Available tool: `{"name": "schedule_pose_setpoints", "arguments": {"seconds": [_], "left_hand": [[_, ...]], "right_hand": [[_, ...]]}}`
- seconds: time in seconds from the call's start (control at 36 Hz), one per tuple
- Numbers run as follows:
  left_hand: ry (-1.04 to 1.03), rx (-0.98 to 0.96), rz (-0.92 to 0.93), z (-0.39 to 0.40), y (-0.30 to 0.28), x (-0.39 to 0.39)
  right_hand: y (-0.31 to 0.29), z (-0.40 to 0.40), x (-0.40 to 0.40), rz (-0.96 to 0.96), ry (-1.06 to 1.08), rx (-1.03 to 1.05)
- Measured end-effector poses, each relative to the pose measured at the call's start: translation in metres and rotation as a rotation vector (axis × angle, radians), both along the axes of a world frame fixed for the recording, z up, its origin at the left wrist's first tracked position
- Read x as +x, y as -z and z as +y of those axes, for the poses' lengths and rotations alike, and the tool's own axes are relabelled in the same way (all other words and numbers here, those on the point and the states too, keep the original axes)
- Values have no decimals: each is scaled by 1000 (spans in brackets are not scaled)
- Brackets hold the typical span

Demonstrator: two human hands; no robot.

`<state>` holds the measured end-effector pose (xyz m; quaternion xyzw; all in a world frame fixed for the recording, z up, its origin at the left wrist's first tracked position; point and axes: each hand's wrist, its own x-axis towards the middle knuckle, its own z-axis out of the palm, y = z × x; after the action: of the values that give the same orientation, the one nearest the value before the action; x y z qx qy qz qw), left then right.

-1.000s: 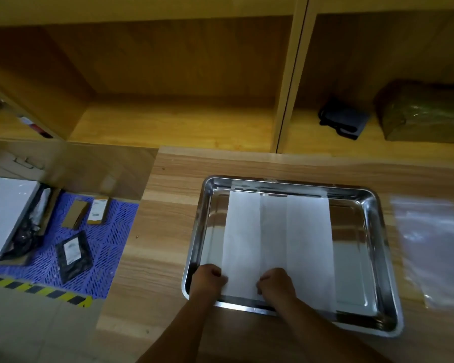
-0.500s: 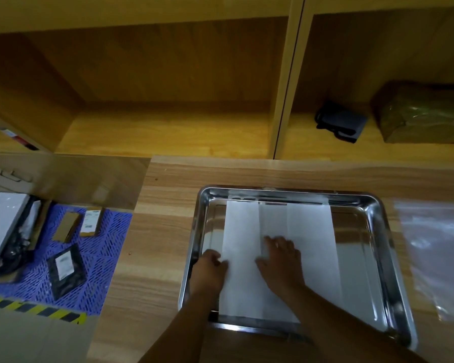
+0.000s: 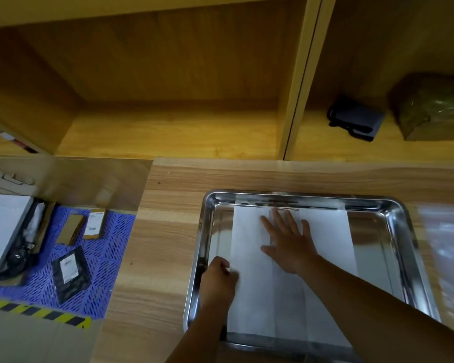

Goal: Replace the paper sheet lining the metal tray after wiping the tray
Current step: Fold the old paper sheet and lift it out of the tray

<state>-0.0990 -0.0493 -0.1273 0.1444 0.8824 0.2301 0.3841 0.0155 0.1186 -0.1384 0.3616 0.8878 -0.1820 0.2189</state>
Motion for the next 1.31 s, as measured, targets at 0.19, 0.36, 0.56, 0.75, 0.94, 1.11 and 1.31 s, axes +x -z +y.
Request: {"name": "schedule_pose_setpoints", "arguments": {"seconds": [0.19, 0.36, 0.56, 0.75, 0.94, 1.11, 1.31], "left_hand": [[33, 53, -36, -14, -4, 5], [70, 57, -1, -25, -13, 22], [160, 73, 83, -28, -13, 38], [178, 126, 77, -20, -13, 56], [165, 184, 28, -10, -15, 73], [212, 236, 5, 4, -13, 94], [246, 270, -81, 27, -23, 130]], "right_hand": [[-11, -4, -5, 110, 81, 14], [-23, -23, -16, 360, 322, 94], [-30, -54, -46, 422, 541, -78], [-30, -46, -64, 361, 593, -56], [-27, -28, -54, 420, 710, -115], [-24, -15, -30, 488, 850, -167], [-23, 2, 12, 564, 957, -173]]}}
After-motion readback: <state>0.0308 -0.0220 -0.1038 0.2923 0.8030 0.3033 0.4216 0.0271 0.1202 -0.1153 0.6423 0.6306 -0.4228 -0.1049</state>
